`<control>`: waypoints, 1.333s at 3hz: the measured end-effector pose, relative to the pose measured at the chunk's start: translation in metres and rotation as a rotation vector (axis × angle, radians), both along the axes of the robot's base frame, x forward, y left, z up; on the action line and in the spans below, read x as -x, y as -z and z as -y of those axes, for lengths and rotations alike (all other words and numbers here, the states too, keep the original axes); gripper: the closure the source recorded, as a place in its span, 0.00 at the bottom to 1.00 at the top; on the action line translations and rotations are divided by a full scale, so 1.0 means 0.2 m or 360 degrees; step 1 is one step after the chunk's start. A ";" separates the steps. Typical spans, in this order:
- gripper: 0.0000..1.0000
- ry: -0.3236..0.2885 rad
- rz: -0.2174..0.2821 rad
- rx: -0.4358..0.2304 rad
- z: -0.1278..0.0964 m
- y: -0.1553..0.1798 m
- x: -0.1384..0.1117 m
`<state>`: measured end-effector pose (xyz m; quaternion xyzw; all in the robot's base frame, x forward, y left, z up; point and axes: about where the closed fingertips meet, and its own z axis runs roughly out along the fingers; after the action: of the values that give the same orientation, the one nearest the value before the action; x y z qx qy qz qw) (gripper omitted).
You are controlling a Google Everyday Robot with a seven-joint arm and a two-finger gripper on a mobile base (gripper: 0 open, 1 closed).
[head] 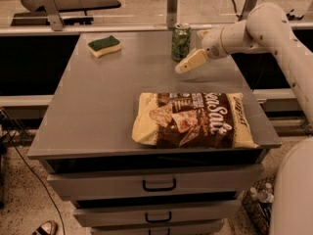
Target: Knock green can over
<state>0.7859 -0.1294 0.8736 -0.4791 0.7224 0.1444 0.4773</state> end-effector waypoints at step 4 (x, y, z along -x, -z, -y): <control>0.00 -0.0296 -0.0085 -0.0459 -0.41 -0.20 0.26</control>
Offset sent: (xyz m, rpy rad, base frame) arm -0.0012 0.0721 0.0366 0.2178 -0.0554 0.1643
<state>0.7341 -0.0476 0.9137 -0.4665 0.6591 0.3028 0.5062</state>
